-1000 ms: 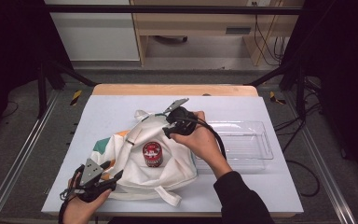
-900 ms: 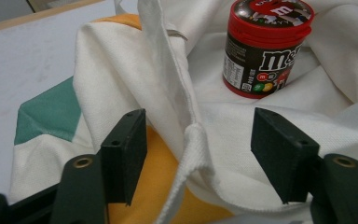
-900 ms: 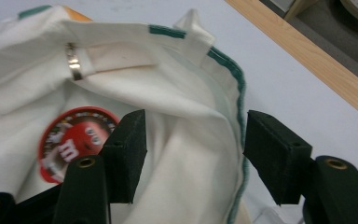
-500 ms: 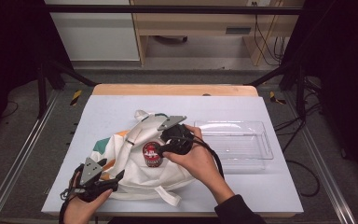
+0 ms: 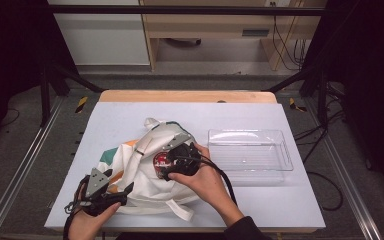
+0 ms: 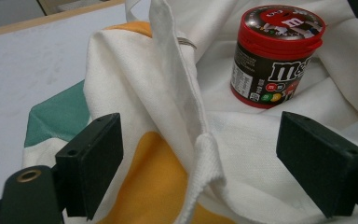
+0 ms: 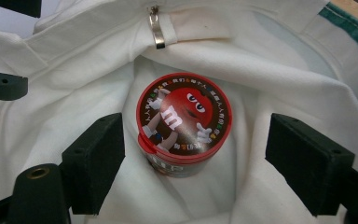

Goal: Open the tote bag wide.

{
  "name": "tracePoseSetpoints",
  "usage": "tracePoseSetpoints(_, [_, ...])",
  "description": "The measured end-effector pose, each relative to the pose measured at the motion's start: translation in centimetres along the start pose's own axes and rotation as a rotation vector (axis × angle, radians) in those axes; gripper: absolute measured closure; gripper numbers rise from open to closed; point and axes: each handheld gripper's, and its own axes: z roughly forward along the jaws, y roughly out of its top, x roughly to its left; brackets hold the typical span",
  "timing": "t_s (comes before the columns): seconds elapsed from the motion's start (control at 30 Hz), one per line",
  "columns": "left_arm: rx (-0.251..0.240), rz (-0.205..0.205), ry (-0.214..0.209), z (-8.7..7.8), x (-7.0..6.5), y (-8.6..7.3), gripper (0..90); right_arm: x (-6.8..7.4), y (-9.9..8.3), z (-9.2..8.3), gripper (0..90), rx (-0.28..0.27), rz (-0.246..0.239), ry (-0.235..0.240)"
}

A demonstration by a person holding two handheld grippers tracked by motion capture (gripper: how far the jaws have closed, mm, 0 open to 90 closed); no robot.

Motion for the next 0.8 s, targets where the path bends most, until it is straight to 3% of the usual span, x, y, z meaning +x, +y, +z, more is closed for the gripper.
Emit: tracePoseSetpoints(0.8, [0.003, 0.004, -0.004, 0.2, -0.1, 0.0, 12.4, 0.1, -0.8, 3.7, 19.7, 0.023, 0.068, 0.035])
